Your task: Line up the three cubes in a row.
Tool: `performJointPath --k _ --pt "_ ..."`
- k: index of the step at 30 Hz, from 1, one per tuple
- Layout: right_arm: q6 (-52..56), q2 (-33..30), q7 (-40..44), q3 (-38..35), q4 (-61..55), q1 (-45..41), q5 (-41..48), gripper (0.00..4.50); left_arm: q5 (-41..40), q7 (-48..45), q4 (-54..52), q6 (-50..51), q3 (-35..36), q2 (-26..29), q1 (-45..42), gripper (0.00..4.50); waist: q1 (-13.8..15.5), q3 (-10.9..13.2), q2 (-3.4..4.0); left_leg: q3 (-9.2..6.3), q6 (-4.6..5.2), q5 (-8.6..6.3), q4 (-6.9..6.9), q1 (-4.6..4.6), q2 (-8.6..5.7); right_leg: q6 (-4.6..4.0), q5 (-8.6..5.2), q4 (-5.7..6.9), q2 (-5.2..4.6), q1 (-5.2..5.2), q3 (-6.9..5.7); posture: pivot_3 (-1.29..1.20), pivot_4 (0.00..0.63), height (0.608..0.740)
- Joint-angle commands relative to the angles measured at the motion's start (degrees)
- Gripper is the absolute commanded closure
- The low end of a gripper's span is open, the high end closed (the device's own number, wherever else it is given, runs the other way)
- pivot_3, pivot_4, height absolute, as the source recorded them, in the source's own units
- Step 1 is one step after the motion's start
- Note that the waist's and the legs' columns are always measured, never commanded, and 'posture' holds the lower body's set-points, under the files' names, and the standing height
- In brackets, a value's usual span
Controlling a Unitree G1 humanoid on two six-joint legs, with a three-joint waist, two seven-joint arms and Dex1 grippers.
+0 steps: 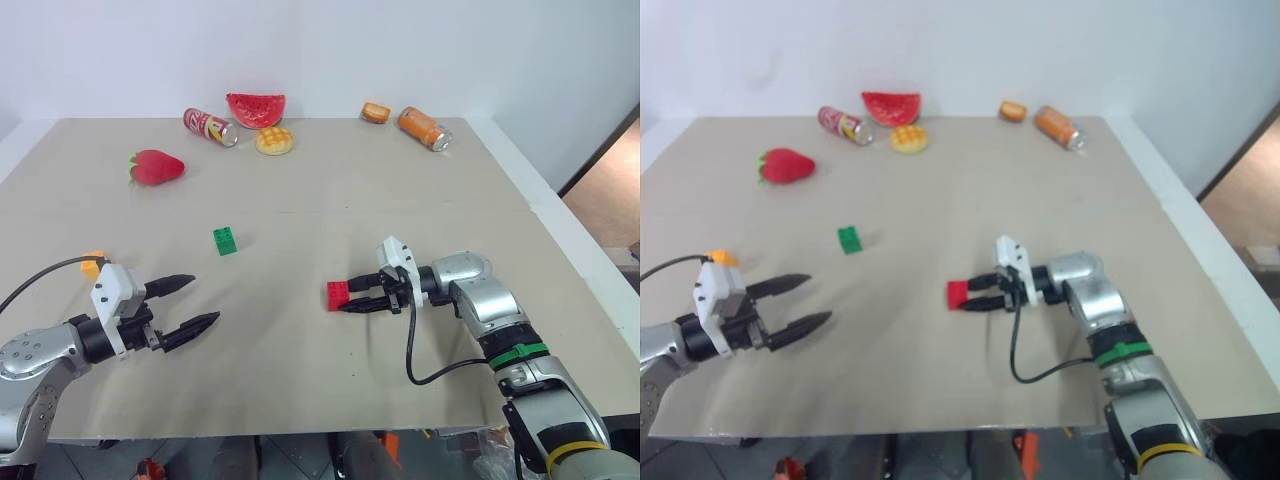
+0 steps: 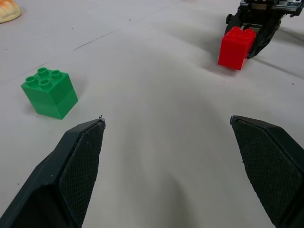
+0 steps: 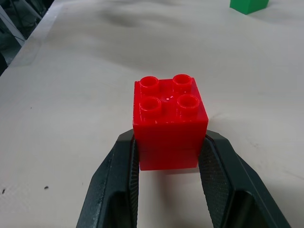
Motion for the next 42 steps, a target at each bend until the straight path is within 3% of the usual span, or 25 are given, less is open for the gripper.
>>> performJointPath --k 1,9,10,16,22,29,35,42 --pt "-1.34 -0.68 0.73 -1.77 -1.17 -0.1 0.8 3.3 -0.85 0.24 -1.81 -0.05 0.95 0.59 -0.84 0.11 0.0 0.0 0.0 0.0 0.0 0.0 0.0 0.0 0.0 0.0 0.0 0.0 0.0 -0.01 0.0 0.0 0.15 0.74" --pt "-3.97 0.41 -1.42 -0.97 2.36 -0.49 -1.38 3.3 -0.91 0.12 -1.97 0.05 1.22 0.65 -0.72 0.11 -0.01 0.0 0.0 0.03 0.0 0.0 0.0 -0.01 0.0 0.0 0.0 0.0 0.0 -0.01 0.01 0.0 0.15 0.74" --pt "-4.42 0.65 -2.16 -1.03 3.49 -0.78 -1.88 2.27 -0.89 0.14 -1.96 0.04 1.25 0.65 -0.69 0.11 0.0 0.0 -0.01 0.04 0.0 0.0 0.0 -0.01 0.0 0.0 0.0 0.0 0.0 -0.02 0.02 0.0 0.15 0.74" --pt "-6.82 0.26 -2.12 -0.8 5.02 -0.65 -3.32 0.31 -0.69 0.46 -1.28 -0.09 0.96 0.36 -1.4 0.11 -0.01 0.0 -0.01 0.07 0.0 0.0 0.0 0.01 0.0 0.0 0.0 0.0 0.0 0.01 0.04 0.0 0.15 0.74" --pt "-5.43 -3.11 1.17 -1.57 1.9 -0.27 -2.15 0.31 -1.0 2.05 1.09 0.61 0.05 -1.1 -3.79 0.11 0.08 0.0 0.0 0.08 0.0 0.0 0.01 0.01 0.0 0.0 0.01 0.0 -0.01 0.03 0.05 0.0 0.15 0.74" --pt "-4.13 -12.37 1.7 -7.86 -3.25 -1.03 1.19 0.31 2.35 10.08 5.28 9.59 -2.53 -1.62 -4.32 0.11 0.04 0.0 -0.01 0.11 0.0 0.0 0.0 0.01 0.0 0.03 -0.01 0.0 -0.01 0.0 0.07 0.0 0.15 0.74" --pt "7.27 -9.16 -7.56 -15.88 -11.77 -3.55 10.23 0.31 5.1 21.05 5.16 15.73 -6.55 -7.89 -7.26 0.11 -0.11 -0.01 0.04 0.2 0.0 -0.01 0.01 0.13 0.01 0.02 0.03 0.13 0.01 0.04 0.16 0.0 0.15 0.74" --pt "12.02 -6.56 -12.35 -14.37 -23.28 2.16 12.11 0.31 7.24 32.76 9.53 21.5 -7.39 -15.25 -18.06 0.11 1.19 -0.03 0.03 0.12 -0.07 -0.01 0.35 0.28 -0.07 0.05 0.07 0.05 -0.04 0.33 0.11 0.0 0.15 0.74"
